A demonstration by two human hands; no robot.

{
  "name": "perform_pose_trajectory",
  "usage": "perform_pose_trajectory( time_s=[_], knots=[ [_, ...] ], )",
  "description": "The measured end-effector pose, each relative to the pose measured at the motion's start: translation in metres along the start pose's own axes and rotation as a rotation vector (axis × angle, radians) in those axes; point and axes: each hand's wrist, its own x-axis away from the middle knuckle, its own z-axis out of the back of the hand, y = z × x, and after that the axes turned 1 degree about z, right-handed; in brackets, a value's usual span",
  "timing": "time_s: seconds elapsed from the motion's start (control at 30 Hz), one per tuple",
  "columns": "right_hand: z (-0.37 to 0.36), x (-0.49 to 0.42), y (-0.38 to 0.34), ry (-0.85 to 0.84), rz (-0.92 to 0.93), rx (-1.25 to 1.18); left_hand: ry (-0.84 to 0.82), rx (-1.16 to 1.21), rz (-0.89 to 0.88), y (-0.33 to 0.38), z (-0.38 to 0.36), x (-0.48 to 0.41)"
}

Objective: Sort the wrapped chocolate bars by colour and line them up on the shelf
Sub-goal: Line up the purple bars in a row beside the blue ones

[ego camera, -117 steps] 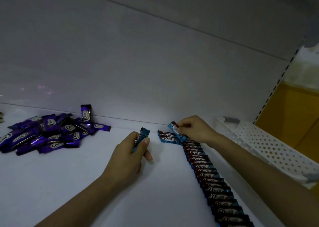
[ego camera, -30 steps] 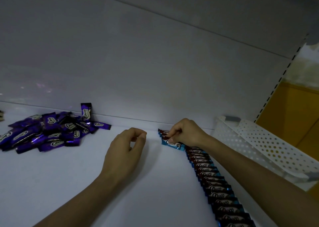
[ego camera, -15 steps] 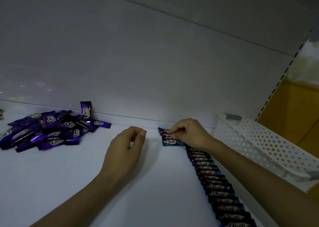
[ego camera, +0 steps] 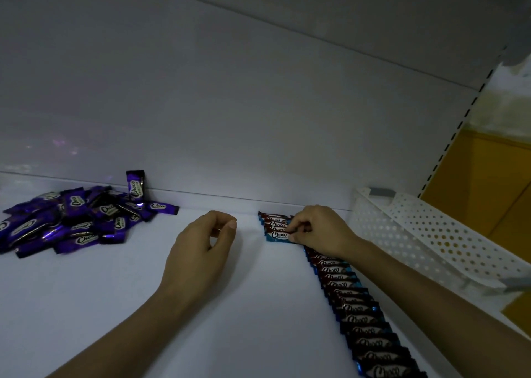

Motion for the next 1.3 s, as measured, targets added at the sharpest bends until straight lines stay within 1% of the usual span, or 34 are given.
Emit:
perform_pose_trajectory(
  time_s=[0.17,0.37,0.63,0.8,0.87,0.97,1.0,1.1,1.17,1.23,1.3],
  knots=[
    [-0.001,-0.003,0.001,0.063,0.007,0.088,-0.009,0.007,0.009,-0.001,0.001,0.000],
    [-0.005,-0.013,-0.005,-0.033,-0.032,0.162,-0.005,0.028,0.023,-0.001,0.001,0.000],
    [-0.009,-0.017,-0.010,-0.041,-0.038,0.166,-0.001,0.015,0.023,-0.002,0.000,-0.001],
    [-0.005,-0.015,-0.014,0.013,-0.036,0.098,-0.002,-0.053,-0.014,-0.002,0.001,-0.001],
    [-0.001,-0.009,-0.017,0.031,-0.015,0.058,0.002,-0.129,-0.072,-0.001,0.001,0.001],
    [0.005,0.007,-0.027,0.064,0.044,-0.030,0.004,-0.314,-0.254,0.001,0.003,0.003],
    [0.007,0.013,-0.030,0.072,0.065,-0.057,-0.012,-0.386,-0.287,0.002,0.003,0.004],
    [0.006,0.025,-0.049,0.051,0.116,-0.104,-0.038,-0.616,-0.237,0.002,0.006,0.006],
    [0.000,0.027,-0.067,0.028,0.158,-0.125,-0.086,-0.800,-0.225,0.000,0.017,0.005],
    [-0.008,0.024,-0.088,-0.008,0.203,-0.157,-0.143,-0.933,-0.229,0.003,0.043,0.003],
    [-0.018,0.017,-0.114,-0.055,0.227,-0.206,-0.160,-1.027,-0.218,0.010,0.080,0.006]
  ],
)
